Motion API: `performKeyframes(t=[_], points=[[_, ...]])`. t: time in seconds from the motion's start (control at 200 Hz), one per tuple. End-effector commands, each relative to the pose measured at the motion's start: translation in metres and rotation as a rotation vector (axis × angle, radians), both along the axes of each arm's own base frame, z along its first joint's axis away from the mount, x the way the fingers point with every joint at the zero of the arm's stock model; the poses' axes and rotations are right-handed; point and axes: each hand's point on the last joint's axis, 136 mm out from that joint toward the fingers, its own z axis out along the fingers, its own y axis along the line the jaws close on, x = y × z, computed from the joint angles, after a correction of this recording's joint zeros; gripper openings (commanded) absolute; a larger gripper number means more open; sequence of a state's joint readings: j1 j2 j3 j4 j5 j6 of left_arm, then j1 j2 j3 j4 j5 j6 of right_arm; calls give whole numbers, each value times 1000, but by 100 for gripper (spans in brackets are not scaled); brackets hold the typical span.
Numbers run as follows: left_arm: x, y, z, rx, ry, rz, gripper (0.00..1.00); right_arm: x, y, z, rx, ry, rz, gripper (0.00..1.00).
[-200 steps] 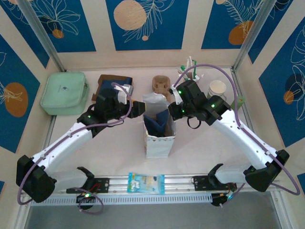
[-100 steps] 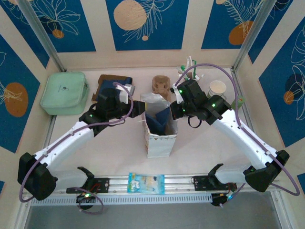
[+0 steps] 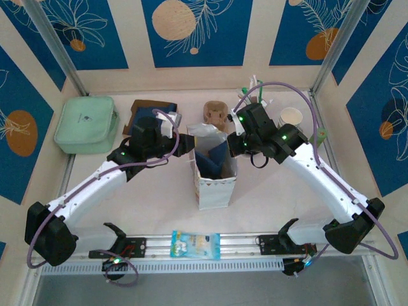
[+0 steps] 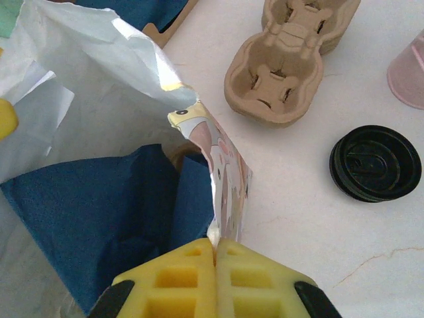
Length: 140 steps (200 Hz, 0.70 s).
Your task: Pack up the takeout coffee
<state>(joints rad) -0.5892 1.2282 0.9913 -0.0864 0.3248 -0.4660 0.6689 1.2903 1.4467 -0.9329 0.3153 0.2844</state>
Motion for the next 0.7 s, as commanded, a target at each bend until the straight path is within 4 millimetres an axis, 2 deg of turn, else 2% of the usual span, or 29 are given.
performKeyframes(t=[0.0,0.4,0.51,0.605,0.695], points=[[2,1,9,-7,-14,-3,41,5,-2,13,4,-37,-10,2],[22,-7,16,-10,-15,-30,32,15,-17,14,13,-23,-94,4],[24,-10,18,-10,-10,-37,32,15,-19,14,11,-21,-100,14],[24,-10,21,-13,-18,-36,37,16,-20,14,1,-27,-100,28],[23,-9,27,-19,-29,-38,40,18,-22,15,-17,-43,-95,36]])
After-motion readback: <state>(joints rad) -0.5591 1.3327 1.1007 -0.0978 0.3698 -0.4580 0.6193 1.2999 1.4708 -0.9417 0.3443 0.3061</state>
